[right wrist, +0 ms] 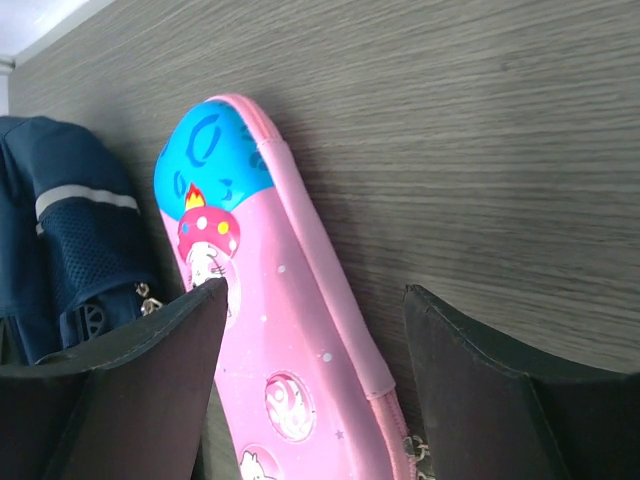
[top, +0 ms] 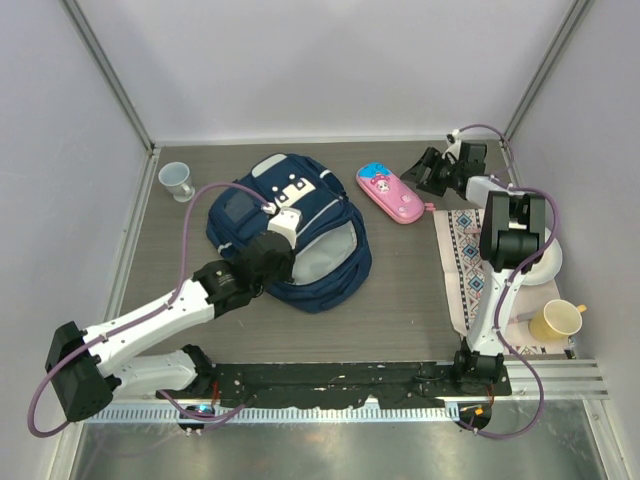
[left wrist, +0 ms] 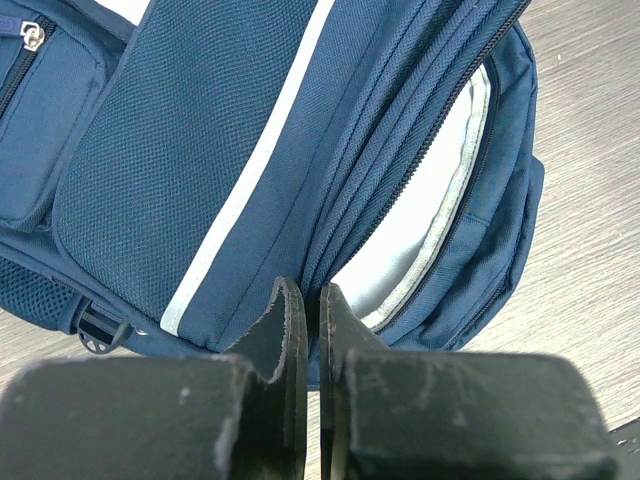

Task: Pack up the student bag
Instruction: Pick up the stationery from the center of the board.

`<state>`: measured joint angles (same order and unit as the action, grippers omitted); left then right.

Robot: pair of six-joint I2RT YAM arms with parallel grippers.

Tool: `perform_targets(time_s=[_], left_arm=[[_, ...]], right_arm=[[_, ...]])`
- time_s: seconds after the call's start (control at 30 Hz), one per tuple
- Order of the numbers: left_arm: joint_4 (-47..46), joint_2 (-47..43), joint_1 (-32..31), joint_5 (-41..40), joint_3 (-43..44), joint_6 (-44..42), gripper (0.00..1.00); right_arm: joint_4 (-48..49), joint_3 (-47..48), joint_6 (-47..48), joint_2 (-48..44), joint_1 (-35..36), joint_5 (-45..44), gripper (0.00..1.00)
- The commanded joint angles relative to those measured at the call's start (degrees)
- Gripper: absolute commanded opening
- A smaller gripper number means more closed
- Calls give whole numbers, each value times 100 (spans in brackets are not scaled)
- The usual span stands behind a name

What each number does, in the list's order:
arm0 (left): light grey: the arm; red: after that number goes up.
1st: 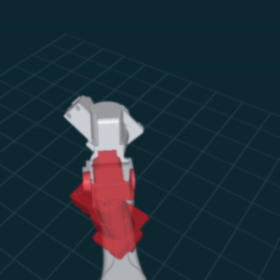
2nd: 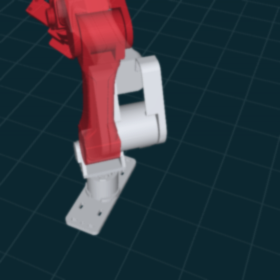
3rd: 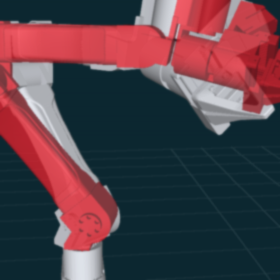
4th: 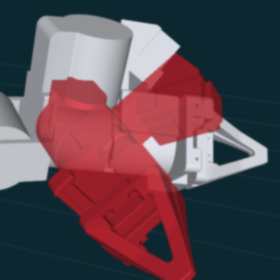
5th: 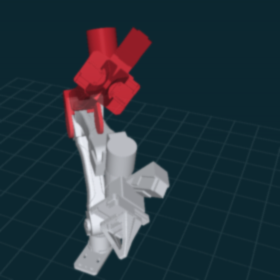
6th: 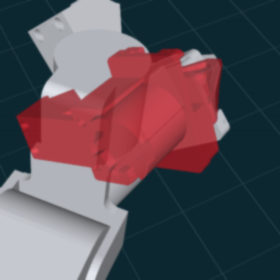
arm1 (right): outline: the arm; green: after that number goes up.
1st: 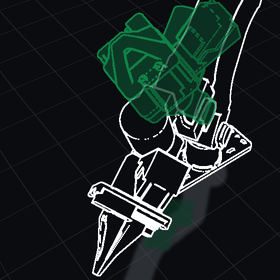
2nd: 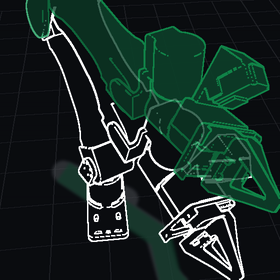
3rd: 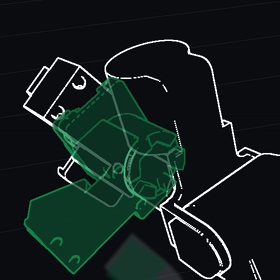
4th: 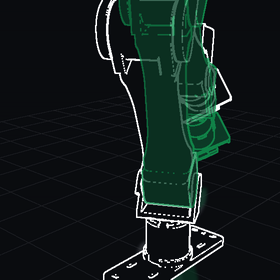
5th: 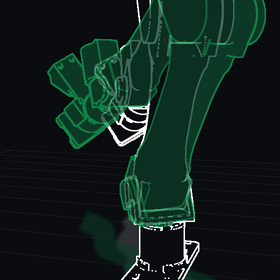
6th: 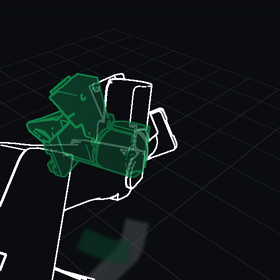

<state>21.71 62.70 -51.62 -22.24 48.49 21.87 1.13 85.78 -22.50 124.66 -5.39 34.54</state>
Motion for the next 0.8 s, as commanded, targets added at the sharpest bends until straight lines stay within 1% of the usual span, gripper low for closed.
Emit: perform_targets(time_s=[0.0, 0.07, 0.27, 0.33, 0.37, 0.67, 0.7, 0.77], left_arm=[[-71, -30, 11, 88, 152, 213, 0], [-88, 49, 11, 141, 178, 186, 0], [-141, 199, 11, 211, 222, 169, 0], [-150, 208, 11, 211, 205, 169, 0], [-185, 225, 11, 211, 196, 160, 0], [-255, 392, 2, 255, 222, 125, 0], [-264, 401, 11, 273, 222, 125, 0], [-282, 436, 11, 290, 231, 125, 0]], right_arm=[[107, -174, 255, -21, 108, 570, 76], [142, -298, 290, -21, 178, 781, 76], [204, -737, 466, -82, 529, 878, 76], [213, -861, 580, -100, 539, 922, 76], [230, -904, 589, -126, 791, 801, 77], [766, -1177, 255, -38, 1127, 712, 76], [740, -1186, 264, -64, 1206, 642, 76], [635, -1195, 255, -100, 1320, 221, 77]])
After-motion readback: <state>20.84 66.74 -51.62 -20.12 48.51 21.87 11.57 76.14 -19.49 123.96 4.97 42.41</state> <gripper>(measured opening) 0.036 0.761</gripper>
